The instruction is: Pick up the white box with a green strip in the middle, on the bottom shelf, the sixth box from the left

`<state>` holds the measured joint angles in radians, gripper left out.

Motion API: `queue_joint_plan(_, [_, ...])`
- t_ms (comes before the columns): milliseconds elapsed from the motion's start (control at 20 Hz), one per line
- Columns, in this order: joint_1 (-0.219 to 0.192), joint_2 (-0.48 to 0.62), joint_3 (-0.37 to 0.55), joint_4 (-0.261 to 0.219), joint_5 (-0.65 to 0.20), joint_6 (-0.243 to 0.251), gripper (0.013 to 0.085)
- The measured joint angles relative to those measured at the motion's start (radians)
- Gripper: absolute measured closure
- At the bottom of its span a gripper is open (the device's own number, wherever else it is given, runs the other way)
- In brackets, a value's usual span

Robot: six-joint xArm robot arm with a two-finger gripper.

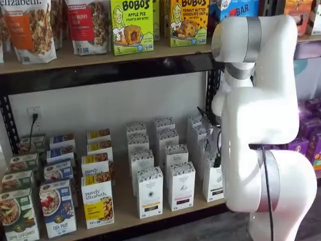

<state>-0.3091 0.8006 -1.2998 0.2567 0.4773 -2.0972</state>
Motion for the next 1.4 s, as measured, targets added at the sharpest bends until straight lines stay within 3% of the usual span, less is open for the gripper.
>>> queue_joint_plan(100, [-0.005,0.020,-0.051,-0.052,0.069,0.044,0.0130])
queue_joint_plan(300, [-0.007,0.059,-0.120,-0.079,0.110,0.069,0.0130])
queue_joint_plan(1150, [-0.011,0.232,-0.317,-0.164,0.122,0.137,0.0130])
queue_joint_plan(1250, [-0.009,0.245,-0.333,-0.195,0.124,0.165,0.0130])
queue_joint_plan(1400, [-0.003,0.263,-0.350,-0.279,0.126,0.241,0.0130])
